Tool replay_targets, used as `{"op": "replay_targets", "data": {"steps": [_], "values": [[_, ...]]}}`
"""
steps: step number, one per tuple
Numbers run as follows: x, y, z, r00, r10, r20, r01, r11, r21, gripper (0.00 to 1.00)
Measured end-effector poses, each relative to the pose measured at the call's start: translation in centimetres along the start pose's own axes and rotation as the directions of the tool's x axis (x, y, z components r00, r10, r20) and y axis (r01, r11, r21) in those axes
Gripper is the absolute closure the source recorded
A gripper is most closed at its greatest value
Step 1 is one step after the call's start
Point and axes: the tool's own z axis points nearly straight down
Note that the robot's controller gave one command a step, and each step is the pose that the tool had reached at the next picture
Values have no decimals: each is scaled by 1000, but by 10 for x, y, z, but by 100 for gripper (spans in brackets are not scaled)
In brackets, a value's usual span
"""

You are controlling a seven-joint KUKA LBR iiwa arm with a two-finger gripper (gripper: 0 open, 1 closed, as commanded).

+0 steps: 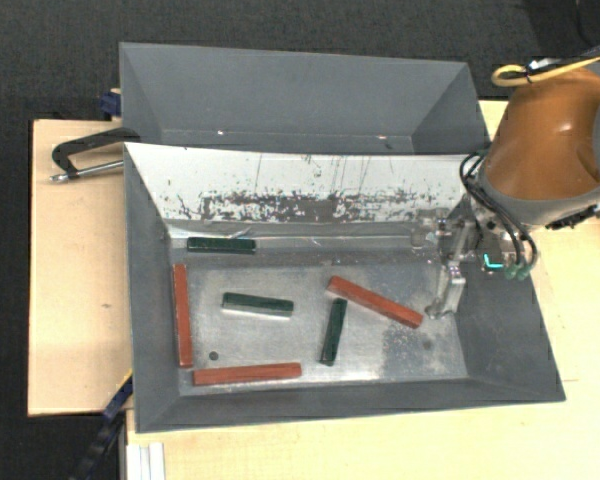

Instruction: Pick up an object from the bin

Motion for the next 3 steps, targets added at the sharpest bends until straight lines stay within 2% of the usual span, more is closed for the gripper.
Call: {"op": "replay_targets", "data": {"steps": [1,2,3], "values": [[-2,0,-5,1000,-1,9,1,1000,1,0],[12,-4,113,991,132,8,-132,991,-1,100],[11,-4,113,991,131,9,-131,991,0,0]]}}
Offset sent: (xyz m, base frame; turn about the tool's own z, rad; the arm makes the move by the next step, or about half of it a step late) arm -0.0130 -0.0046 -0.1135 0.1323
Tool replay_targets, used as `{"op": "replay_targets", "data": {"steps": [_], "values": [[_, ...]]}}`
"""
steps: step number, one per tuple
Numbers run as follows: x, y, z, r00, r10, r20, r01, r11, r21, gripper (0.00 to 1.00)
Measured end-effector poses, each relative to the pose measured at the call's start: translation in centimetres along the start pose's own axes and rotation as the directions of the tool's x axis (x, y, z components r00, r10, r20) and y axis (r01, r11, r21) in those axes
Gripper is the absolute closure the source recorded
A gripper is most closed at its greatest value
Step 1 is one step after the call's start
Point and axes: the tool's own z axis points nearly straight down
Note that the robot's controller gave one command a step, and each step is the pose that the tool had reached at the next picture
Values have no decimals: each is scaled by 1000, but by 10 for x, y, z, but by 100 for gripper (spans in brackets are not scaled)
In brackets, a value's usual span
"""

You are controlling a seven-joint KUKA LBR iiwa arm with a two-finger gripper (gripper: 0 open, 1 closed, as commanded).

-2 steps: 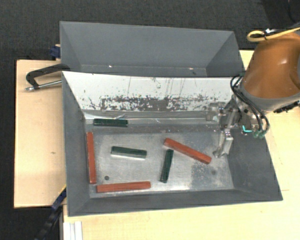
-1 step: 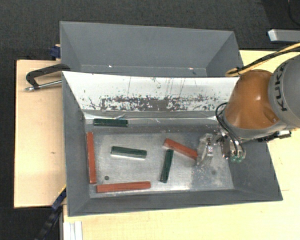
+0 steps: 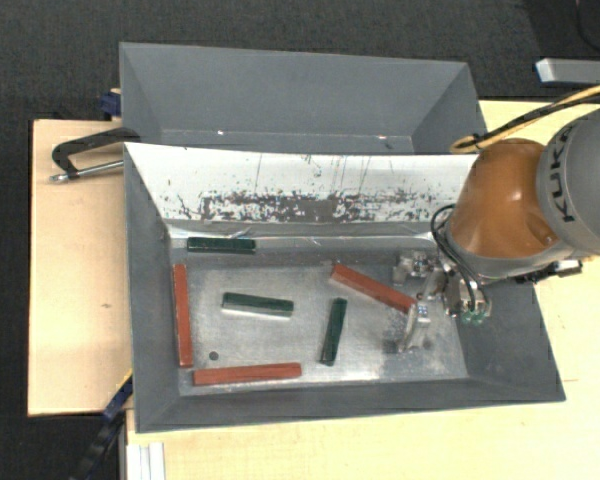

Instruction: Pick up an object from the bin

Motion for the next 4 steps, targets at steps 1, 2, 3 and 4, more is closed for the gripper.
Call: {"op": "replay_targets", "data": {"steps": [1,2,3,4], "values": [[0,0,0,1000,0,0,0,1000,0,100],[0,0,0,1000,0,0,0,1000,0,100],[-2,7,-35,1000,-6,-1,6,1000,0,100],[5,7,-98,1000,-14,-1,14,1000,0,100]]}}
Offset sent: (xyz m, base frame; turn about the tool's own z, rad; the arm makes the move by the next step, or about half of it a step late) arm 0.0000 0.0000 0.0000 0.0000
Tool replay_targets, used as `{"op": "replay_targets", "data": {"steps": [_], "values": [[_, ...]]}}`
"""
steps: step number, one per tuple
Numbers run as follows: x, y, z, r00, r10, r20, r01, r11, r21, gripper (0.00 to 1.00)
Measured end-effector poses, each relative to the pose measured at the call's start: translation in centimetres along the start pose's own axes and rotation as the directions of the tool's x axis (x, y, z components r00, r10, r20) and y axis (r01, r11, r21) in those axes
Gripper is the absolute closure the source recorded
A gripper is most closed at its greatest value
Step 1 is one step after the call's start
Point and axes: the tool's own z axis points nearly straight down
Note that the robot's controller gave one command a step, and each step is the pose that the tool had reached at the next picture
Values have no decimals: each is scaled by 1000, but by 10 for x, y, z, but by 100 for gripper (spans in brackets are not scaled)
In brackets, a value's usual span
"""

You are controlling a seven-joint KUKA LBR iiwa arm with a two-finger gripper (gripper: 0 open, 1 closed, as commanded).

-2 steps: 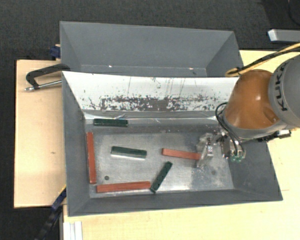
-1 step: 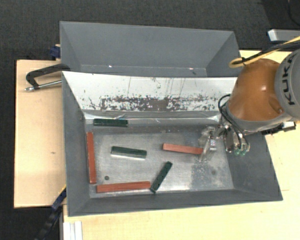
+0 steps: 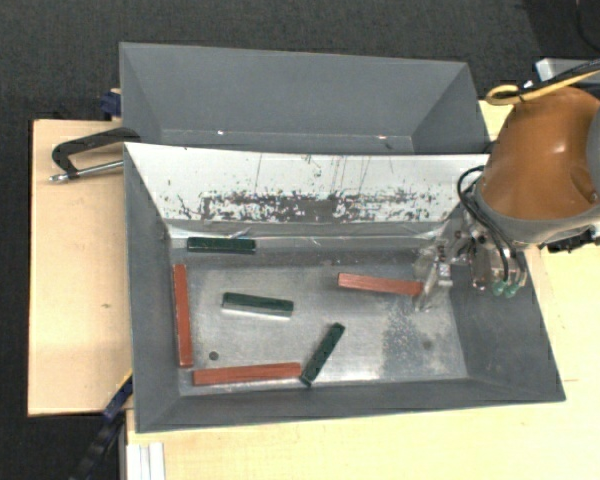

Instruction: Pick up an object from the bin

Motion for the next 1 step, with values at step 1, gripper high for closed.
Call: {"op": "replay_targets", "data": {"steps": [1], "values": [[-24,17,-45,1000,-28,4,28,1000,0,100]]}}
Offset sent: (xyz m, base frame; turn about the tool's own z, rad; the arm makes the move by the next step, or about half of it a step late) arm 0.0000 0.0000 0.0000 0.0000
